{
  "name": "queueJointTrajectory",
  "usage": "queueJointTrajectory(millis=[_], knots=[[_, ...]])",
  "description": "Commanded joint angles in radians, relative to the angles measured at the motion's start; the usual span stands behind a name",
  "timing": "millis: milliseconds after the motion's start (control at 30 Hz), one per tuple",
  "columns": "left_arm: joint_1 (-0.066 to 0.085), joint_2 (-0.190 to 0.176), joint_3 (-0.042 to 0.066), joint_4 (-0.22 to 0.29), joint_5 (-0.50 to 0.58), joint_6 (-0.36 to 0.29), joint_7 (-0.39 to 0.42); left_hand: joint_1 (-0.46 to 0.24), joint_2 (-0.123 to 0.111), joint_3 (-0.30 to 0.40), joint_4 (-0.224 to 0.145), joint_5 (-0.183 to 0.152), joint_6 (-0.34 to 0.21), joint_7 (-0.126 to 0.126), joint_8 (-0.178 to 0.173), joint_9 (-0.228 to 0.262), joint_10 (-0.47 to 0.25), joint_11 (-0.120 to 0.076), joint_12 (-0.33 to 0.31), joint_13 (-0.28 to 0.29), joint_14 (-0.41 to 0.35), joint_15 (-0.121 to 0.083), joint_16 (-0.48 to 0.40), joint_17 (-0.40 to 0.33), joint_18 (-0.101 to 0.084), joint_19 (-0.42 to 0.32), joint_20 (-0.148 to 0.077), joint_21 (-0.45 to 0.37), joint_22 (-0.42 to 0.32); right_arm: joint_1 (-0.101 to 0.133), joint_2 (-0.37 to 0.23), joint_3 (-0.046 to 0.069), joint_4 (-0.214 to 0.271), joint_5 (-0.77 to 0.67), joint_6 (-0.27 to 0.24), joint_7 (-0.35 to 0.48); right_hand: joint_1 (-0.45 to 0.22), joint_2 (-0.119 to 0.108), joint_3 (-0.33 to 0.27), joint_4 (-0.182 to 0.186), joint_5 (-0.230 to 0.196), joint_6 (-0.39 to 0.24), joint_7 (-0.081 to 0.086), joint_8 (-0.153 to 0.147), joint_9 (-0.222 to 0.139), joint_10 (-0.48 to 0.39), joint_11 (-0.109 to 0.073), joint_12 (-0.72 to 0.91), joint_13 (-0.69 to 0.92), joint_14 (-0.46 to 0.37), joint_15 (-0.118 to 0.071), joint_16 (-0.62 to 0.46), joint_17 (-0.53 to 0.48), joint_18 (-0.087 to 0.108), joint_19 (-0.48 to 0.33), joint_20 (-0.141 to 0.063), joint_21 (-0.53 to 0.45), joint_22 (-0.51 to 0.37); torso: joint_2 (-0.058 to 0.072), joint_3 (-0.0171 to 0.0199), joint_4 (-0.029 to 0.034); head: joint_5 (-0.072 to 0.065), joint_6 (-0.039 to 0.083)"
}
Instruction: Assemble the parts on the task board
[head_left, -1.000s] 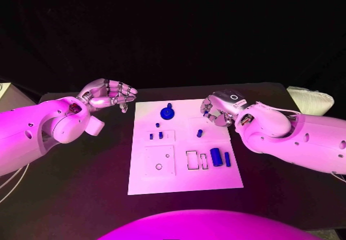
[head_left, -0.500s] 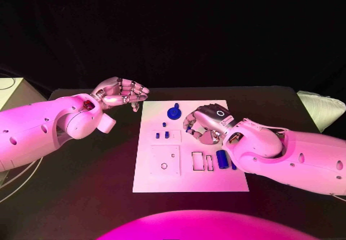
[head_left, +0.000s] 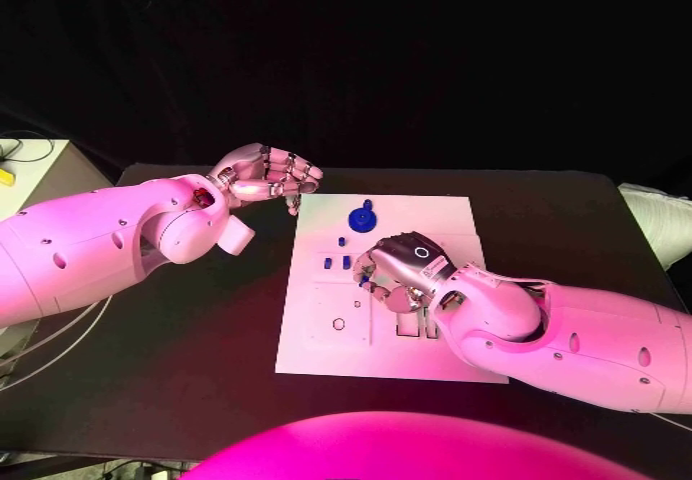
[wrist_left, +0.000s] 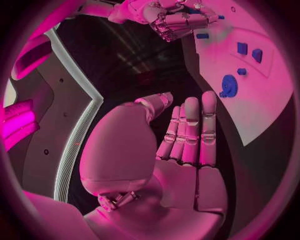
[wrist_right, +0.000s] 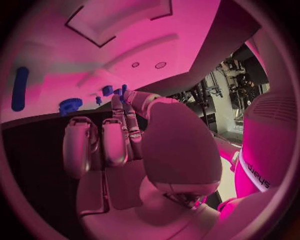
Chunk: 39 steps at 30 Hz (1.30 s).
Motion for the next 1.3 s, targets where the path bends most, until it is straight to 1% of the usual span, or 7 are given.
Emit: queueJointTrajectory(millis=[33, 133, 333, 500, 867, 1033, 1300], knots=[[0.001, 0.003, 0.001, 0.003, 0.009, 0.003, 0.008, -0.008, 0.004, 0.0, -0.004, 0.002, -0.006, 0.004, -0.007, -0.001, -0.004, 0.001, -0.003, -0.001, 0.0, 0.008, -0.003, -0.001, 0.006, 0.0, -0.001, -0.004, -0.001, -0.007, 0.005, -0.001, -0.006, -0.048, 0.03, -0.012, -0.004, 0.01, 0.013, -0.016, 0.004, 0.003, 0.0, 0.006, 0.002, 0.051, -0.041, -0.002, 0.001, 0.033, -0.004, 0.0, -0.001, -0.014, 0.044, -0.007, -0.005, 0.151, 0.001, 0.0019, -0.0009, 0.013, -0.001], [0.001, 0.003, 0.001, 0.003, 0.01, 0.003, 0.008, -0.008, 0.004, 0.0, -0.004, 0.002, -0.006, 0.004, -0.007, -0.001, -0.004, 0.001, -0.003, -0.001, 0.0, 0.008, -0.003, -0.001, 0.006, 0.0, -0.001, -0.004, -0.001, -0.011, 0.008, -0.002, -0.009, -0.055, 0.033, -0.016, -0.004, 0.01, 0.014, -0.017, 0.005, 0.003, 0.001, 0.006, 0.002, 0.051, -0.041, -0.002, 0.001, 0.033, -0.004, 0.0, -0.001, -0.015, 0.044, -0.007, -0.003, 0.152, 0.001, 0.0031, 0.0001, 0.02, -0.001], [0.001, 0.004, 0.001, 0.002, 0.01, 0.004, 0.007, -0.01, 0.005, 0.0, -0.004, 0.002, -0.007, 0.005, -0.007, -0.001, -0.006, 0.002, -0.004, -0.002, -0.001, 0.008, -0.004, -0.002, 0.006, -0.001, 0.0, -0.005, -0.002, -0.014, 0.011, -0.004, -0.005, -0.062, 0.038, -0.019, -0.005, 0.01, 0.014, -0.017, 0.005, 0.003, 0.001, 0.006, 0.002, 0.051, -0.041, -0.003, 0.001, 0.033, -0.004, 0.0, 0.0, -0.015, 0.044, -0.007, -0.004, 0.152, 0.001, 0.0016, -0.0006, 0.028, -0.001], [0.001, 0.006, 0.001, 0.0, 0.01, 0.006, 0.006, -0.01, 0.005, 0.0, -0.004, 0.002, -0.007, 0.005, -0.007, -0.001, -0.006, 0.002, -0.004, -0.002, -0.001, 0.008, -0.004, -0.002, 0.006, -0.001, 0.0, -0.005, -0.002, -0.017, 0.012, -0.005, -0.002, -0.063, 0.037, -0.019, -0.005, 0.01, 0.014, -0.017, 0.005, 0.003, 0.001, 0.006, 0.002, 0.051, -0.041, -0.003, 0.001, 0.033, -0.004, 0.0, 0.0, -0.015, 0.044, -0.007, -0.004, 0.152, 0.001, 0.0013, -0.0016, 0.031, -0.001], [0.001, 0.008, 0.0, -0.005, 0.012, 0.011, 0.002, -0.013, 0.007, -0.001, -0.002, 0.003, -0.009, 0.006, -0.007, -0.002, -0.007, 0.003, -0.005, -0.002, -0.002, 0.01, -0.005, -0.002, 0.006, -0.001, 0.001, -0.006, -0.003, -0.029, 0.018, -0.007, -0.001, -0.075, 0.031, -0.018, -0.005, 0.01, 0.014, -0.017, 0.005, 0.003, 0.001, 0.006, 0.002, 0.051, -0.041, -0.003, 0.001, 0.033, -0.004, 0.0, 0.0, -0.015, 0.044, -0.007, -0.004, 0.152, 0.001, 0.0011, 0.0009, 0.034, -0.001], [0.001, 0.008, 0.0, -0.007, 0.012, 0.011, 0.002, -0.013, 0.007, -0.001, -0.002, 0.003, -0.009, 0.006, -0.007, -0.002, -0.007, 0.003, -0.005, -0.002, -0.002, 0.01, -0.005, -0.002, 0.006, -0.001, 0.001, -0.006, -0.003, -0.032, 0.02, -0.007, -0.002, -0.076, 0.038, -0.017, -0.005, 0.01, 0.014, -0.017, 0.005, 0.003, 0.001, 0.006, 0.002, 0.051, -0.041, -0.003, 0.001, 0.033, -0.004, 0.0, 0.0, -0.015, 0.044, -0.007, -0.004, 0.152, 0.0, -0.0002, -0.0006, 0.037, -0.001], [0.001, 0.01, 0.0, -0.009, 0.013, 0.013, 0.002, -0.013, 0.007, -0.001, -0.002, 0.003, -0.009, 0.006, -0.007, -0.002, -0.007, 0.003, -0.005, -0.002, -0.002, 0.01, -0.005, -0.002, 0.006, -0.001, 0.001, -0.006, -0.003, -0.041, 0.025, -0.01, -0.007, -0.075, 0.043, -0.017, -0.007, 0.009, 0.015, -0.019, 0.005, 0.003, 0.001, 0.006, 0.004, 0.053, -0.04, -0.004, 0.001, 0.033, -0.004, 0.001, 0.0, -0.015, 0.044, -0.007, -0.004, 0.152, 0.0, 0.0005, -0.0003, 0.039, -0.001]])
